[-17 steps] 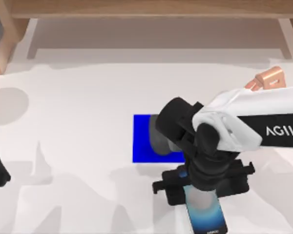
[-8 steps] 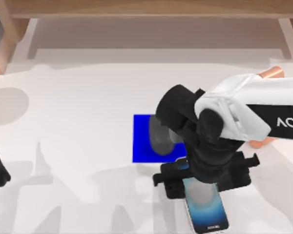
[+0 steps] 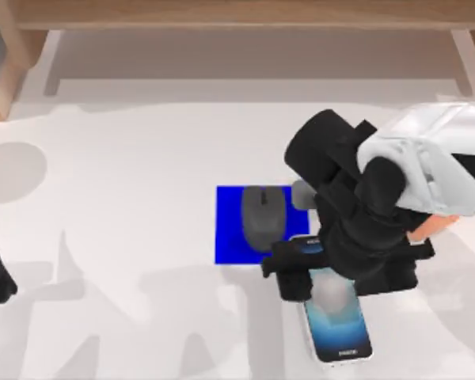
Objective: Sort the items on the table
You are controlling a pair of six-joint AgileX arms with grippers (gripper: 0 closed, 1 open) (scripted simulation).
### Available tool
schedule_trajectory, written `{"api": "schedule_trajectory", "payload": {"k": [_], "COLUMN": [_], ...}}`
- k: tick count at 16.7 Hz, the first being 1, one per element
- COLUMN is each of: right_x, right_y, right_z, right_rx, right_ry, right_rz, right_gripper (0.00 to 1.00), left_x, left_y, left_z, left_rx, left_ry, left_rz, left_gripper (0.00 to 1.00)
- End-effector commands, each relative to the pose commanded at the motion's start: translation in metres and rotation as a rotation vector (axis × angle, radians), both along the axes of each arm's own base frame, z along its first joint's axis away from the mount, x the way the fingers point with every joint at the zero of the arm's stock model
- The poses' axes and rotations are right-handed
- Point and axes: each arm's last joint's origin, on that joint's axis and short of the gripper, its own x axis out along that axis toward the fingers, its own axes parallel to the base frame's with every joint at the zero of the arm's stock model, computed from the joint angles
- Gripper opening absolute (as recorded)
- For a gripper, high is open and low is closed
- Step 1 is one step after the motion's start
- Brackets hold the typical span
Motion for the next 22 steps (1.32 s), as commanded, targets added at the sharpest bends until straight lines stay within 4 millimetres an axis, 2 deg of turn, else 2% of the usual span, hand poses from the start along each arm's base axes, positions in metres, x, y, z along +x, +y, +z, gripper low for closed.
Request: {"api": "schedule_trajectory", "payload": {"k": [4,8,11,14,17,22], "right_x": [0.008,0.009,0.007,0.005,0.002,0.002], "right_y": [-0.051,-0.111,-0.152,-0.186,-0.206,-0.208], "right_z": [0.026,0.046,0.056,0.059,0.059,0.059], "right_rx": [0.215,0.388,0.408,0.341,0.267,0.256], "right_ry": [-0.108,-0.389,-0.659,-0.886,-1.005,-1.015], "right_rz": [-0.010,0.084,0.172,0.236,0.265,0.268], "right_gripper": [0.00,0.00,0.00,0.00,0.00,0.00], "left_x": [0.000,0.000,0.000,0.000,0.000,0.000], "left_y": [0.000,0.000,0.000,0.000,0.000,0.000], "left_z": [0.000,0.000,0.000,0.000,0.000,0.000], "left_rx": [0.000,0.000,0.000,0.000,0.000,0.000], "left_ry": [0.000,0.000,0.000,0.000,0.000,0.000], "left_rz": [0.000,0.000,0.000,0.000,0.000,0.000], "left_gripper": [1.00,1.00,1.00,1.00,1.00,1.00]}}
